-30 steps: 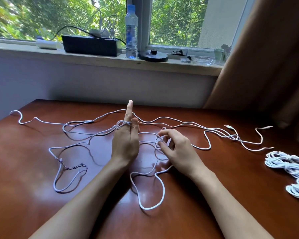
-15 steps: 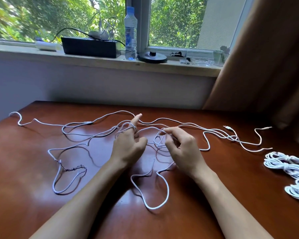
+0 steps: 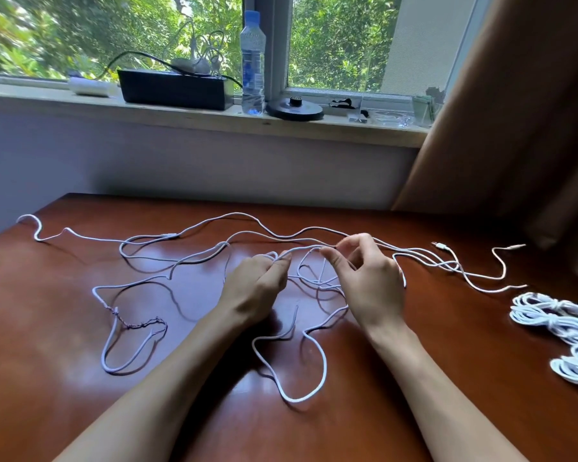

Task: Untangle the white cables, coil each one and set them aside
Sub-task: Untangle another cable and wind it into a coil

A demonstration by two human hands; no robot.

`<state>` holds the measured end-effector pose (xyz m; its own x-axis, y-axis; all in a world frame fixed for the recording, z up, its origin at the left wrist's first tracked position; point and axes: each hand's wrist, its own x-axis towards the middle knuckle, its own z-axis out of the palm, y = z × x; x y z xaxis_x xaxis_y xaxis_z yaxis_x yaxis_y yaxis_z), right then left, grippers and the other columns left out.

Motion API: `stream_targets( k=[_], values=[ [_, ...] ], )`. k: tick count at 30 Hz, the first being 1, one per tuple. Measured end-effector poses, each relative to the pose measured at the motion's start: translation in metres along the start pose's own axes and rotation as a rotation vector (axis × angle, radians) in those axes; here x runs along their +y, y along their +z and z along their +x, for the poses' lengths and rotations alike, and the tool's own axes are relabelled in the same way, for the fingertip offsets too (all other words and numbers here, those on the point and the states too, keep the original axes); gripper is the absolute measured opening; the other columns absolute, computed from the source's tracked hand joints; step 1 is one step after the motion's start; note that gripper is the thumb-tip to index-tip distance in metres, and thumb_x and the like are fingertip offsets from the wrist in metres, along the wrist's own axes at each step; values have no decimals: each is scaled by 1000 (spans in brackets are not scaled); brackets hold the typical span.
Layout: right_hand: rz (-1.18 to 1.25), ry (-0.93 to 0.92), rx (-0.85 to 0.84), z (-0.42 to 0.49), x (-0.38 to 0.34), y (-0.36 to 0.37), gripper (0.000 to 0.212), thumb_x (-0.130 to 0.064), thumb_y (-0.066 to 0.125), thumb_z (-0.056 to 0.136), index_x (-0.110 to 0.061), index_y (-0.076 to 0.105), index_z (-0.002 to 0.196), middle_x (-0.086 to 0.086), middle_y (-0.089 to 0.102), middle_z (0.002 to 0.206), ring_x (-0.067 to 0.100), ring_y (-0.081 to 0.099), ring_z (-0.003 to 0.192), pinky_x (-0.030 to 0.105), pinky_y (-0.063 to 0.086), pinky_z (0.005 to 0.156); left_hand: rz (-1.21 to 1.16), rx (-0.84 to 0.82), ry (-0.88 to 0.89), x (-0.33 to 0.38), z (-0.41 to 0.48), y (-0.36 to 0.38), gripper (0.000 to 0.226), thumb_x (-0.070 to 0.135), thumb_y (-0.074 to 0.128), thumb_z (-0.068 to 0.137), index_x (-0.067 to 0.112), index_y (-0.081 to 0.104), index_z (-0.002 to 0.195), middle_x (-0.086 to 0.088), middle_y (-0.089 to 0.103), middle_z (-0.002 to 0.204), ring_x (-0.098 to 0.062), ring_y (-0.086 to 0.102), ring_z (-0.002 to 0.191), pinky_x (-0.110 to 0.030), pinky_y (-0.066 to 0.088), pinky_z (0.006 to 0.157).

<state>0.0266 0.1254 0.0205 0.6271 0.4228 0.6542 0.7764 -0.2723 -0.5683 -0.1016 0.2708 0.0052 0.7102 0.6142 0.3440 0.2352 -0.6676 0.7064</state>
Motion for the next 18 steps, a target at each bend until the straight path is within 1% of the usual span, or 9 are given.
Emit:
stream_targets(
  k=[2, 4, 6, 8, 9, 11, 15, 17, 18],
  values=[
    [-49, 70, -14, 1, 2, 0, 45, -70, 66, 80, -25, 63, 80, -10, 63, 65, 20, 64, 68, 34, 48, 65, -138, -73, 37, 1, 1, 2, 59, 55, 30, 89, 20, 43, 43, 2, 37, 44, -19, 38, 50, -41, 29, 60],
    [-60, 99, -20, 1, 1, 0, 49, -74, 66, 78, -25, 62, 75, -10, 64, 64, 19, 64, 68, 34, 49, 65, -284, -117, 31, 5, 2, 2, 61, 55, 31, 88, 18, 37, 39, 1, 30, 40, -21, 29, 47, -44, 29, 58],
    [-51, 120, -22, 1, -1, 1, 51, -76, 66, 76, -25, 62, 74, -10, 64, 65, 17, 64, 67, 34, 51, 64, -420, -148, -18, 8, 3, 2, 60, 48, 33, 90, 19, 34, 38, 5, 27, 37, -16, 25, 42, -33, 24, 52],
    [-49, 115, -23, 0, -1, 2, 51, -76, 67, 75, -25, 63, 75, -10, 64, 64, 16, 64, 67, 34, 51, 63, -549, -167, -48, 12, 2, 1, 56, 41, 33, 88, 12, 32, 41, 6, 25, 36, -9, 20, 38, -22, 21, 46],
    [-37, 106, -32, 0, 0, 2, 49, -75, 68, 75, -26, 64, 76, -11, 64, 64, 15, 64, 66, 34, 51, 63, -604, -180, -64, 13, 1, 1, 52, 40, 33, 87, 14, 32, 42, 5, 23, 36, -9, 18, 38, -19, 19, 44],
    [21, 67, -81, 1, 1, 1, 41, -66, 71, 79, -26, 65, 81, -11, 63, 65, 10, 62, 65, 31, 48, 62, -694, -225, -96, 12, 2, 1, 51, 43, 33, 85, 16, 30, 41, 2, 21, 38, -11, 15, 40, -22, 14, 43],
    [243, -96, -181, 2, 2, 3, 3, -23, 66, 98, -20, 66, 97, -13, 65, 86, -1, 60, 80, 17, 43, 72, -970, -312, -187, 10, 4, -4, 57, 42, 35, 86, 16, 33, 36, 4, 22, 40, -11, 13, 41, -31, 6, 45],
    [316, -108, -193, 0, 2, 4, 5, -14, 62, 100, -17, 65, 103, -13, 64, 89, 0, 61, 81, 14, 44, 74, -1134, -330, -206, 9, 4, -7, 56, 40, 31, 85, 15, 35, 35, 5, 22, 41, -10, 12, 42, -29, 4, 46],
    [347, -88, -198, 0, 1, 4, 6, -14, 62, 100, -17, 64, 105, -14, 63, 85, 4, 62, 78, 17, 47, 72, -1210, -335, -212, 8, 4, -8, 55, 38, 30, 85, 14, 36, 36, 5, 23, 42, -11, 11, 44, -29, 3, 47]
  ],
)
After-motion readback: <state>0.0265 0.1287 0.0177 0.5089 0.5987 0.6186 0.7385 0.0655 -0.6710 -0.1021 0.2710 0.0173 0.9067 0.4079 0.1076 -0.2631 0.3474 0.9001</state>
